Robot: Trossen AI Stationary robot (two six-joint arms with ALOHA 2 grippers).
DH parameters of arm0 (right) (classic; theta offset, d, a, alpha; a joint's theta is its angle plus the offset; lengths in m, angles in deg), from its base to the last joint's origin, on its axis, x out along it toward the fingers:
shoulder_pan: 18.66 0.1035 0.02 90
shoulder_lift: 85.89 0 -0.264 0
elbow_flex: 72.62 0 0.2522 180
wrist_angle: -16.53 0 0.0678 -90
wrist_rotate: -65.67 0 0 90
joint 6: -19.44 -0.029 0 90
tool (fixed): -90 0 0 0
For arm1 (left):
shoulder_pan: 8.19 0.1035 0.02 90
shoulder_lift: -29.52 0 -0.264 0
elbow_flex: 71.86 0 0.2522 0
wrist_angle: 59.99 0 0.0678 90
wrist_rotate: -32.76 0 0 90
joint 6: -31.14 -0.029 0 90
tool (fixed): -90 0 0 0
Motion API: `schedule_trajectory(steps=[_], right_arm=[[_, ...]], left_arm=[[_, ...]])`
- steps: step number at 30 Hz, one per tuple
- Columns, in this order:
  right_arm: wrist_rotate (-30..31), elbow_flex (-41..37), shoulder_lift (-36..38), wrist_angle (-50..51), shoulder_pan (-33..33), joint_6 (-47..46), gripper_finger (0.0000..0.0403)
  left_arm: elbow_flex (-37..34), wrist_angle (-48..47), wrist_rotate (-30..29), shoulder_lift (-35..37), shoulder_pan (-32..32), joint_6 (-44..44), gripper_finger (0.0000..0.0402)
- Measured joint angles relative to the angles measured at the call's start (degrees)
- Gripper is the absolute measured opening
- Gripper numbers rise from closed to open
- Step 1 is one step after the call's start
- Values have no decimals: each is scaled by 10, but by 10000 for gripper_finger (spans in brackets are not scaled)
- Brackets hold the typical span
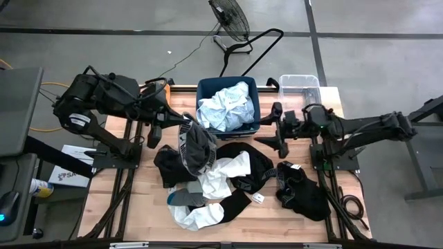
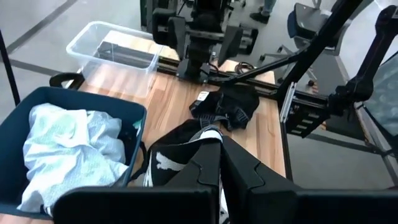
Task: Pick & Place Cloths
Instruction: Put the gray boxers into the transparent bin
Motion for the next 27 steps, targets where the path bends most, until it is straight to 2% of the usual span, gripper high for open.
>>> schedule_trajectory(steps=[3, 5, 17, 21, 27], right_arm=[[43, 9, -23, 0, 12, 4, 272], [51, 17, -37, -1, 19, 7, 272], [59, 134, -176, -8, 37, 79, 272], [58, 175, -221, -19, 37, 85, 272], [22, 220, -277, -23, 37, 92, 272]], left_arm=[[5, 17, 0, -4, 0, 2, 0], [5, 38, 0, -6, 0, 0, 0], [5, 143, 10, -23, 0, -65, 0], [4, 144, 6, -28, 0, -79, 0], [4, 196, -3, -43, 0, -133, 0]])
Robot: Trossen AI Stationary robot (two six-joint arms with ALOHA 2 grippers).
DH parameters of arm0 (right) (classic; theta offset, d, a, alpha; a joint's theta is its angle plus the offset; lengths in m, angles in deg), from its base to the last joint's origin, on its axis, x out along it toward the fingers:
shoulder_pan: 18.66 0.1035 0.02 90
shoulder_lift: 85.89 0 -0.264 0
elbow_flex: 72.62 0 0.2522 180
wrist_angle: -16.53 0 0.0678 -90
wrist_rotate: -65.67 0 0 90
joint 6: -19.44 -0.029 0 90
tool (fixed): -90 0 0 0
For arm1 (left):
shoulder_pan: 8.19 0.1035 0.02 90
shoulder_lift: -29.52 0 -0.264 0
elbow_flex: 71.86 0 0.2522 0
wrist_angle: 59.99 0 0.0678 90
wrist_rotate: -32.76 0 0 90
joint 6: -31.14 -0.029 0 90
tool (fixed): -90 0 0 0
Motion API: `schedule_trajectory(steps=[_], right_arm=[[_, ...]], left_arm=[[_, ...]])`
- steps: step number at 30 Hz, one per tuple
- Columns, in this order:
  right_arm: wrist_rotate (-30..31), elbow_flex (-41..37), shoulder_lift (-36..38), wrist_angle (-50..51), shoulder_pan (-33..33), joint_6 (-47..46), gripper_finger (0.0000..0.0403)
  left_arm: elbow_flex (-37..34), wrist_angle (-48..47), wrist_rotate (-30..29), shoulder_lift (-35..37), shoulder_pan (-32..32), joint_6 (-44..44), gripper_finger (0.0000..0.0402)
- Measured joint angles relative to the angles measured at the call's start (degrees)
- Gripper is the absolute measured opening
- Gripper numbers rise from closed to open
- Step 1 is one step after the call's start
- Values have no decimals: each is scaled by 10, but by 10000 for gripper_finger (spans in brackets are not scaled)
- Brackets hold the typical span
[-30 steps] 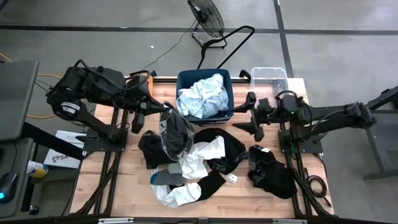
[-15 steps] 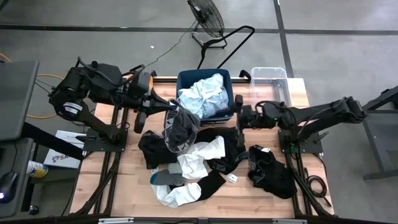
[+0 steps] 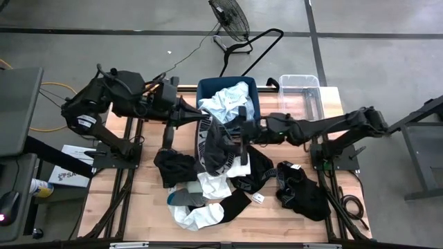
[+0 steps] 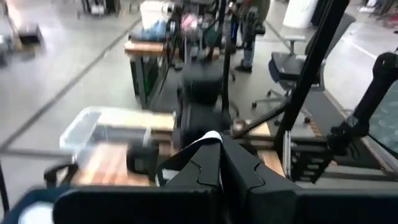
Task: Pick & Place Cloths
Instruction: Put the gray boxers into the transparent bin
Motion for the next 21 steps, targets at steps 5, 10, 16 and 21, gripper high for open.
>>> schedule_trajectory(steps=[5, 10, 16, 21], right_arm=[[-20, 32, -46, -2, 1, -23, 272], [-25, 45, -84, -49, 2, -55, 272], [-23, 46, -97, -99, 3, -93, 240], [-20, 46, -96, -101, 3, -123, 142]], left_arm=[[1, 56, -2, -11, 0, -57, 0], [0, 90, 3, -23, 0, -83, 0], [0, 86, 7, -29, 0, -91, 0], [0, 81, 20, -30, 0, -97, 0]])
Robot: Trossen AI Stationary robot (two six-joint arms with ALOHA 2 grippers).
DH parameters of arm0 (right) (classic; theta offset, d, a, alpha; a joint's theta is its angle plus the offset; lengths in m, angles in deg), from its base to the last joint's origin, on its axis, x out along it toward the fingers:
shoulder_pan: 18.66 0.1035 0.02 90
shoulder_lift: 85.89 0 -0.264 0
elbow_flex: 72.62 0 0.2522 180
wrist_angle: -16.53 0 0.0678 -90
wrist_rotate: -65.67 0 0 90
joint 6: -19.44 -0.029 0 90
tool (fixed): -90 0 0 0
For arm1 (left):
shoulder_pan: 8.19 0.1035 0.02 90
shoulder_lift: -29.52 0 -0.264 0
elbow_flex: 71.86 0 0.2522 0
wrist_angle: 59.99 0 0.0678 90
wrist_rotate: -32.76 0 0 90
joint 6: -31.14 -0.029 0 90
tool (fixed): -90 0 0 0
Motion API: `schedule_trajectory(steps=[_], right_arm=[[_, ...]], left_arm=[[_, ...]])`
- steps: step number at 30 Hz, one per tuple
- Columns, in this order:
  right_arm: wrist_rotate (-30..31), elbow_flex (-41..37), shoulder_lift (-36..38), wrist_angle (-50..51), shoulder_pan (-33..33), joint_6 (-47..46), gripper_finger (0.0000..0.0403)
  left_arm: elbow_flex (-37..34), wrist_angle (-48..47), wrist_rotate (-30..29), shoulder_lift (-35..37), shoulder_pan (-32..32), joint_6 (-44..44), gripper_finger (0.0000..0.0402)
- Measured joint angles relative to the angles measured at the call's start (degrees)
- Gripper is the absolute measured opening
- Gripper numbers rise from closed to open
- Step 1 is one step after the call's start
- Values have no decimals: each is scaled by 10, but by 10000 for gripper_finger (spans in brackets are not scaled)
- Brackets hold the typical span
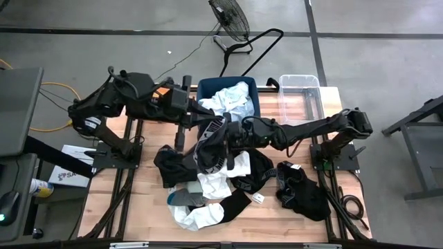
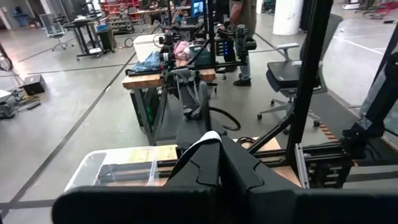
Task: Pick & Place Cloths
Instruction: Put the gray boxers into the transparent bin
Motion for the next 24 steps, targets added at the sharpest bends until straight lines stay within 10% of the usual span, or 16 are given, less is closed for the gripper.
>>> schedule_trajectory(steps=[5, 10, 24], right_arm=[[0, 0, 0, -1, 0, -28, 17], [21, 0, 0, 1, 5, -51, 6], [78, -1, 40, 86, 5, -74, 4]], left_arm=[[0, -17, 5, 1, 0, -11, 0], [0, -35, 5, 1, 0, -27, 19], [0, -74, -10, 35, 0, -69, 278]])
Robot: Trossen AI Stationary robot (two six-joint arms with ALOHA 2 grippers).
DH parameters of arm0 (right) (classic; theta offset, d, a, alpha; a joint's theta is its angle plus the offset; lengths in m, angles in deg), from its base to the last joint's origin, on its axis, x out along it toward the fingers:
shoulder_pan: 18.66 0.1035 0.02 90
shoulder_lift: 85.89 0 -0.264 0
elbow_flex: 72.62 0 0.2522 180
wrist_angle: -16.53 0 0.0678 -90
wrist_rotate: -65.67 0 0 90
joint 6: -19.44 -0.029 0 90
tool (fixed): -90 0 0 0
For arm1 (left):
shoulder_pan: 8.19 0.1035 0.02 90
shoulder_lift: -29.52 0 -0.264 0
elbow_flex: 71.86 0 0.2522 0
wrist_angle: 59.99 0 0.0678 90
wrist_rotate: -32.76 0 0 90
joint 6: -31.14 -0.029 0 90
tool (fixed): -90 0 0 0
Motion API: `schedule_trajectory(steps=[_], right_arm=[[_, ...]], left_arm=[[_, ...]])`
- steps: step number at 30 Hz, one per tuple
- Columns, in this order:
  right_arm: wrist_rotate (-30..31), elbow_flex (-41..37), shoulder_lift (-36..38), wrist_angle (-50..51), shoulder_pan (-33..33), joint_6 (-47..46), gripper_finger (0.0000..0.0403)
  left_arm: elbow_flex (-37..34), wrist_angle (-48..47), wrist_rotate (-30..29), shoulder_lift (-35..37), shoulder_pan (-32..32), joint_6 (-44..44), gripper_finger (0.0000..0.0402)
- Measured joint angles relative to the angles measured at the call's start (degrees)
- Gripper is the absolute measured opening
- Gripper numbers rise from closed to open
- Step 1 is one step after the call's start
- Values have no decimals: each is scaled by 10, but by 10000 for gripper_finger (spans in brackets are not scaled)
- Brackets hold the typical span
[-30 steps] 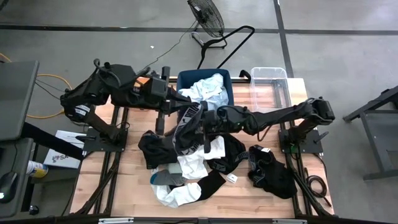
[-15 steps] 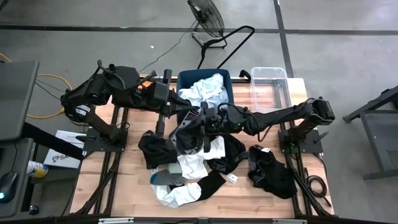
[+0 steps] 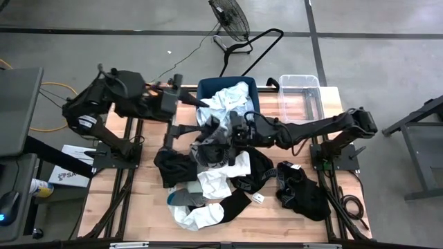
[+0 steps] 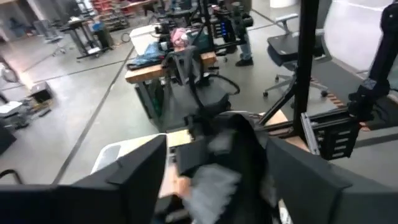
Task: Pick & Place Cloths
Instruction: Put the gray boxers into the transparent bin
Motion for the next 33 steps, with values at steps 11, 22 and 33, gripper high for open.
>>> schedule_trajectory(steps=[11, 22, 33], right_arm=[[65, 0, 111, 191, -1, -12, 3], [109, 0, 228, 392, -66, -13, 3], [109, 0, 265, 535, -228, -2, 3]], left_arm=[[1, -117, -86, 73, 0, 91, 304], [1, -260, -97, 92, 0, 202, 298], [-40, -287, -135, 99, 0, 248, 298]])
